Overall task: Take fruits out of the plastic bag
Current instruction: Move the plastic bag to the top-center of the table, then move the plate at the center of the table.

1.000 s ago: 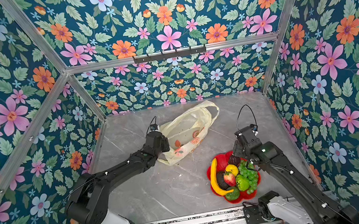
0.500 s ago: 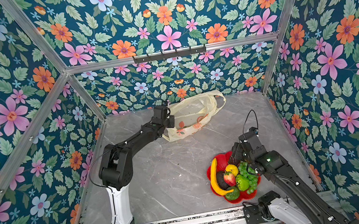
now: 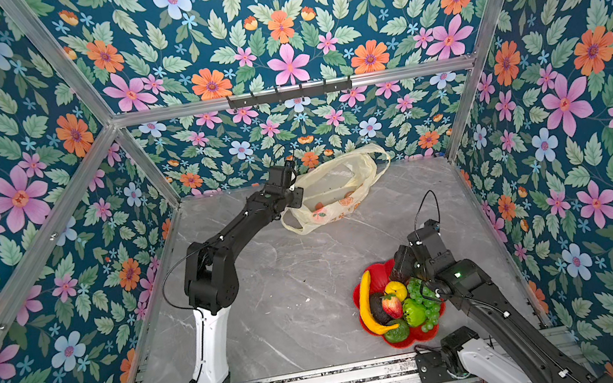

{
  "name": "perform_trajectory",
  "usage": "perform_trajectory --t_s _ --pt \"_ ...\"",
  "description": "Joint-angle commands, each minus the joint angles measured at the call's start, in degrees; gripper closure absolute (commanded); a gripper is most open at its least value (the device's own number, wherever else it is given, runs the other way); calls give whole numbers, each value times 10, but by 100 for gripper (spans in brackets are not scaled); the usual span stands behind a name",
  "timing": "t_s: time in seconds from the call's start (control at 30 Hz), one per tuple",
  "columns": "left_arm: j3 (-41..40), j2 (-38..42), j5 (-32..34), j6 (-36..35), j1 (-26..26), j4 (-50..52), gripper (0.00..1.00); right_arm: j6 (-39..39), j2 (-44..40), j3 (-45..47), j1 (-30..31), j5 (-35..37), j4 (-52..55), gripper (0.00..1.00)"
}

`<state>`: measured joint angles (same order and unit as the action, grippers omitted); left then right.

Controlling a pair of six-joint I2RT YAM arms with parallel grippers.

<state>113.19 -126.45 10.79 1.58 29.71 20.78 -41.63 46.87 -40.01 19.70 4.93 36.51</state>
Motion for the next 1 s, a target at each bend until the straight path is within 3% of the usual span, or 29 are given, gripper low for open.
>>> perform_trajectory --t_s 0.0,0.17,0.4,0.57,0.97 --pt "25 30 24 41 7 84 22 1 5 4 0 3 -19 26" --pt "-16 99 45 91 25 143 13 3 13 6 0 2 -27 26" --pt "-286 255 -43 112 130 51 15 33 3 6 1 20 -27 25" --pt "-423 326 -120 121 196 -1 15 65 -12 10 0 31 -38 23" --pt "-495 308 -181 187 303 -74 20 102 -43 29 0 42 -66 11"
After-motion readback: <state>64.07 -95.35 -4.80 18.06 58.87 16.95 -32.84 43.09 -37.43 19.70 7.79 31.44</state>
